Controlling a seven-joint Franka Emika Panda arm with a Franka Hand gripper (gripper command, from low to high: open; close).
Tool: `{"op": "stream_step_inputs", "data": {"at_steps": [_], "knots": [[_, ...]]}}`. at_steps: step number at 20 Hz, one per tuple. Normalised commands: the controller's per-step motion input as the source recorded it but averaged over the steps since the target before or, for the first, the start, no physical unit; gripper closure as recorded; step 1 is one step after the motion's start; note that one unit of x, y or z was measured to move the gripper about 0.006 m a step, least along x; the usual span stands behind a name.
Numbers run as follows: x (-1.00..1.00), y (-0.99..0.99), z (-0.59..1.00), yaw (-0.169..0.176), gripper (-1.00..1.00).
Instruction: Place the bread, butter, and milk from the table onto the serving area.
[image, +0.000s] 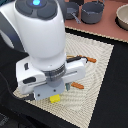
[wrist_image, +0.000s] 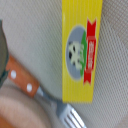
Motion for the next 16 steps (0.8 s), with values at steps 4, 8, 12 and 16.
{"op": "stream_step_inputs", "data": {"at_steps": [4,8,12,16], "knots": [[-0.64,0.63,0.38,0.063,-1.0],[-0.54,0.62,0.09,0.068,-1.0],[-0.5,0.61,0.0,0.049,-1.0],[-0.45,0.59,0.0,0.044,-1.0]]}}
